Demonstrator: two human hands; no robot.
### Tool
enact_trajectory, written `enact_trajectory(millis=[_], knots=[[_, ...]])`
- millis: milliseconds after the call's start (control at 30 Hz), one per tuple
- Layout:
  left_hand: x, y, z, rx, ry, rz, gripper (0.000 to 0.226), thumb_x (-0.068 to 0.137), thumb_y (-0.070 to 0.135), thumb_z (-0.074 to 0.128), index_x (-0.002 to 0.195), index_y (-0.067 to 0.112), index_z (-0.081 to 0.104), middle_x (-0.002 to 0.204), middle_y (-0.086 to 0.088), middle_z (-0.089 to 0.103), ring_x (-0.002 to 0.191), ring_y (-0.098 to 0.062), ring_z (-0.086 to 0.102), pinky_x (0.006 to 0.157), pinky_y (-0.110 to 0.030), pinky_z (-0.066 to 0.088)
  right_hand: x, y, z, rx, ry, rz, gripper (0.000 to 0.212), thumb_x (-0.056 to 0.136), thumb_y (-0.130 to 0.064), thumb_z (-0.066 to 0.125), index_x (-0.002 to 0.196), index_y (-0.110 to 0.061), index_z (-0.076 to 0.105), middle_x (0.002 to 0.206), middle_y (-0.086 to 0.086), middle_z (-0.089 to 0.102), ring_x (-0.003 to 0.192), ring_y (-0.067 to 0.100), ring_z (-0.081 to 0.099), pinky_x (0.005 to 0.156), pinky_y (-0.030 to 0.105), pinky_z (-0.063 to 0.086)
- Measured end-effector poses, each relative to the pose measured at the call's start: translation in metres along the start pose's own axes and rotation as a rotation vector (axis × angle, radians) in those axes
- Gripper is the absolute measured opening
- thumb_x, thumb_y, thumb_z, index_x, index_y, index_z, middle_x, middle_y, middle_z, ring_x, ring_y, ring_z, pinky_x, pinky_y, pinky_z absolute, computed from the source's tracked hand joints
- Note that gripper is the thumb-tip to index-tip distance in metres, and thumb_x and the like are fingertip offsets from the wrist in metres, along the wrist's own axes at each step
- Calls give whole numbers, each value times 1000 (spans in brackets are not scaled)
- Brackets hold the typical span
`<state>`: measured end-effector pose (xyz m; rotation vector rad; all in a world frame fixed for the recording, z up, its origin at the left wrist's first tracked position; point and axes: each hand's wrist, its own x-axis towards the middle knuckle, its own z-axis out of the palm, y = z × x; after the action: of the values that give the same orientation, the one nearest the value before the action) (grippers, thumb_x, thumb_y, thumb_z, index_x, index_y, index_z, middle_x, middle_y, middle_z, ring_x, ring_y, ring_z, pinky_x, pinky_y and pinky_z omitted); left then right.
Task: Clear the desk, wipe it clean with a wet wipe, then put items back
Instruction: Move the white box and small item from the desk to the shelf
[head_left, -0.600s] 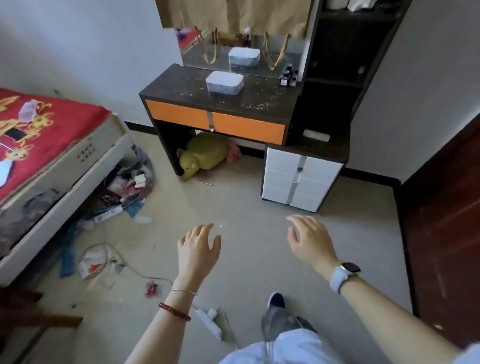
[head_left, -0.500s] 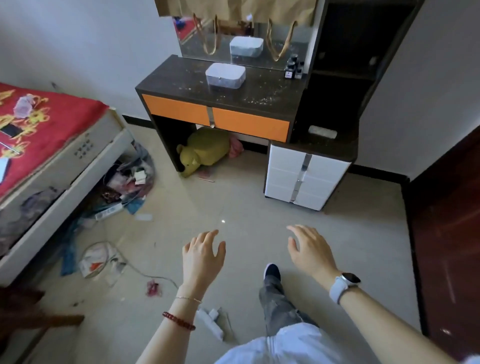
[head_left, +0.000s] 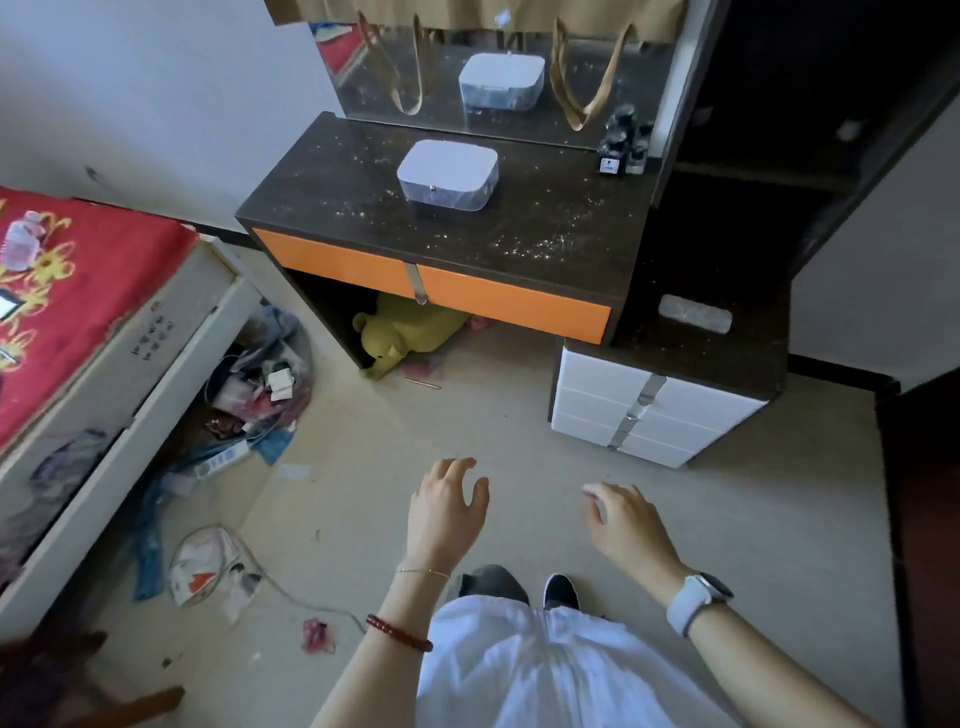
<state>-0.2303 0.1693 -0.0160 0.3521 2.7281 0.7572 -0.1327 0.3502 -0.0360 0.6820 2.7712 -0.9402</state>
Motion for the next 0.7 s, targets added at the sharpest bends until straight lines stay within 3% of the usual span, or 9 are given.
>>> enact_trajectory(millis=[267, 600, 700], knots=[[139, -32, -32, -91, -17, -114, 35, 89, 25, 51, 122, 13, 53, 125, -9, 55, 112, -25, 53, 94, -35, 44, 143, -59, -6, 53, -19, -9, 27, 93, -15, 44, 115, -11, 59, 116, 8, 63, 113, 28, 50, 94, 36, 39], [370, -36, -120, -182, -50, 14, 29, 87, 16, 55, 114, 8, 58, 112, -13, 60, 103, -28, 58, 85, -27, 40, 331, -172, -19, 207, 113, 62, 26, 90, -6, 47, 112, -6, 60, 113, 12, 65, 109, 28, 56, 94, 33, 41], [429, -28, -142, -183, -55, 44, 33, 88, 18, 53, 119, 6, 54, 118, -15, 56, 108, -29, 56, 92, -30, 40, 376, -192, -25, 259, 108, 98, 29, 90, -4, 45, 116, -3, 57, 116, 14, 62, 109, 28, 56, 93, 31, 40]])
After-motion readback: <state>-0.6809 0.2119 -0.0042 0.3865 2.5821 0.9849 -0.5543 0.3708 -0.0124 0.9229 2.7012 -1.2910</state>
